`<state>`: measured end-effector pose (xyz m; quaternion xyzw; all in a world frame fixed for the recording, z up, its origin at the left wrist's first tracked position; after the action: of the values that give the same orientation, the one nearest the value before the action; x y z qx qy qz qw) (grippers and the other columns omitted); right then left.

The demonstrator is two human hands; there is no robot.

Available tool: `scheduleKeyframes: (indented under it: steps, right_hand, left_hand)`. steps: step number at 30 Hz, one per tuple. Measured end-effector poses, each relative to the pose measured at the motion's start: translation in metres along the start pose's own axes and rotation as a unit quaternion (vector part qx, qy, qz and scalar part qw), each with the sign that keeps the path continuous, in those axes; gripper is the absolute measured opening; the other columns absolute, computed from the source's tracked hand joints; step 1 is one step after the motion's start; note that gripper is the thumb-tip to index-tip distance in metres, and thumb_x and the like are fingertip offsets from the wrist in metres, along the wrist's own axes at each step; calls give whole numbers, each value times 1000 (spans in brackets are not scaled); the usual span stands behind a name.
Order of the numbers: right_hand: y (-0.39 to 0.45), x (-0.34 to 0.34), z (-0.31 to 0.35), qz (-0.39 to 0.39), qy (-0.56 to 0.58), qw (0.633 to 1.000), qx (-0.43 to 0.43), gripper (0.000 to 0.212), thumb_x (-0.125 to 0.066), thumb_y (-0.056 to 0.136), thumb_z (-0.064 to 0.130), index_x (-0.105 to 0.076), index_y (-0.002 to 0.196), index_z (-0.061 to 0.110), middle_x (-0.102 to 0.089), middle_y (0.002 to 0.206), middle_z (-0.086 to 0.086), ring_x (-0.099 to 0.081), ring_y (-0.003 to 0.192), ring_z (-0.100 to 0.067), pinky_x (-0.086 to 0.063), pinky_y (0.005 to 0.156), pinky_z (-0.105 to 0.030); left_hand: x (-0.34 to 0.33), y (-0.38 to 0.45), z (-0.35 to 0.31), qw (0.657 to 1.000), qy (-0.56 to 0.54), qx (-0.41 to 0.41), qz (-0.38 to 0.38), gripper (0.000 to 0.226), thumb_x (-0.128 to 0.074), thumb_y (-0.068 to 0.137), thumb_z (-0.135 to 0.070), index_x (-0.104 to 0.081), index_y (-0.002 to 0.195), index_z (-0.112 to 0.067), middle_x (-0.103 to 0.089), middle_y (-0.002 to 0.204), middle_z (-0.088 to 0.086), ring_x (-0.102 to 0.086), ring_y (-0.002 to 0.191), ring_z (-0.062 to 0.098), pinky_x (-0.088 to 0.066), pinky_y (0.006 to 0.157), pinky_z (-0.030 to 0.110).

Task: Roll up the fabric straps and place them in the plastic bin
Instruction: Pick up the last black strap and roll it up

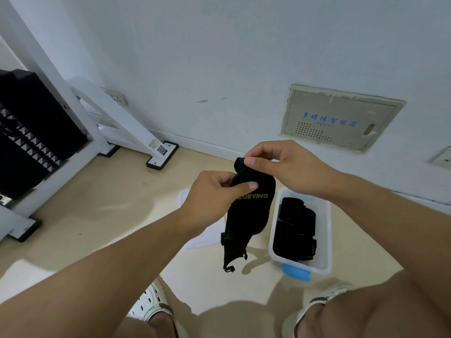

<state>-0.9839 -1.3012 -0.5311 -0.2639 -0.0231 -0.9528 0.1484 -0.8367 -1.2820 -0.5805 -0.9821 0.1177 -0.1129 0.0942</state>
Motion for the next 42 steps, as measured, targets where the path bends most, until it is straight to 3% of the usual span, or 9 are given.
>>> scheduleKeyframes:
  steps: [5, 10, 13, 19, 23, 28, 34, 38, 42]
  right_hand:
    - [3, 1, -3, 5, -12, 1000, -8, 14, -64, 98, 34, -75, 100, 25, -77, 97, 3, -71, 95, -17, -52, 94, -38]
    - [2, -4, -7, 5, -11, 999, -41, 19, -68, 94, 40, -65, 99, 22, -71, 77, -9, -55, 65, -17, -42, 68, -32]
    - [3, -5, -18, -5, 30, 995, -97, 30, -72, 91, 43, -57, 98, 18, -69, 73, -1, -56, 59, -10, -40, 64, -26]
    - [2, -12, -25, 14, 66, 987, -144, 32, -76, 86, 46, -65, 88, 17, -70, 82, -1, -62, 74, -13, -46, 76, -28]
    - [-2, -8, -26, 17, 21, 990, -138, 34, -76, 86, 47, -70, 92, 14, -76, 92, -9, -64, 74, -13, -49, 78, -30]
    - [-9, -8, -26, 83, 39, 989, -115, 26, -78, 86, 37, -74, 102, 17, -76, 102, -1, -71, 88, -13, -55, 88, -31]
    - [-8, -12, -18, 103, -78, 991, -27, 23, -86, 79, 29, -75, 100, 30, -75, 95, 3, -67, 94, -20, -50, 89, -39]
    - [-6, -8, -18, 113, -51, 992, -28, 19, -82, 83, 33, -75, 100, 28, -71, 86, 1, -59, 69, -6, -41, 66, -18]
    - [-3, -11, -20, 90, -38, 995, -4, 42, -87, 79, 27, -67, 115, 33, -74, 99, 9, -69, 90, -9, -52, 87, -24]
  left_hand:
    - [11, 2, 3, 998, 23, -2, -62, 35, -93, 72, -31, -71, 85, -7, -76, 82, 9, -75, 74, 21, -64, 79, 40]
    - [7, 0, -12, 989, 108, -86, -43, 68, -96, 68, -26, -54, 121, -33, -65, 103, -10, -66, 80, -1, -54, 69, 15]
    - [3, -4, -22, 959, 220, -173, -44, 77, -96, 64, -28, -55, 128, -38, -56, 121, -17, -59, 99, -2, -54, 83, 20]
    - [2, -9, -32, 915, 315, -239, -79, 64, -90, 71, -36, -63, 129, -28, -62, 108, -23, -52, 94, -13, -43, 86, 9]
    - [4, -9, -33, 923, 323, -195, -75, 50, -86, 78, -42, -69, 123, -32, -75, 100, -14, -65, 93, 4, -51, 86, 24]
    - [9, 1, -21, 950, 274, -140, -61, 26, -89, 73, -34, -78, 97, -32, -77, 83, -13, -70, 79, 0, -55, 73, 18]
    - [13, 8, -11, 970, 228, -90, -1, 15, -86, 79, -35, -74, 73, -28, -52, 48, -16, -46, 47, 4, -32, 49, 12]
    - [16, 11, -10, 975, 212, -55, 41, 29, -79, 85, -45, -76, 90, -17, -64, 73, -1, -53, 62, 1, -37, 58, 12]
    - [20, 13, 3, 987, 145, 5, 62, 41, -74, 81, -65, -80, 98, -27, -72, 101, 19, -63, 83, 13, -44, 83, 27]
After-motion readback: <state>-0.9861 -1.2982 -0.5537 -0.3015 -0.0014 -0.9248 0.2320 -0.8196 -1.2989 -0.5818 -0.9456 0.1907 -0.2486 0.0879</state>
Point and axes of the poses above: each hand's wrist, its own y-axis towards the middle knuckle, its own x-axis out of the back of the hand, z = x × y, the point moved 8 cm from there along y, towards the middle knuckle
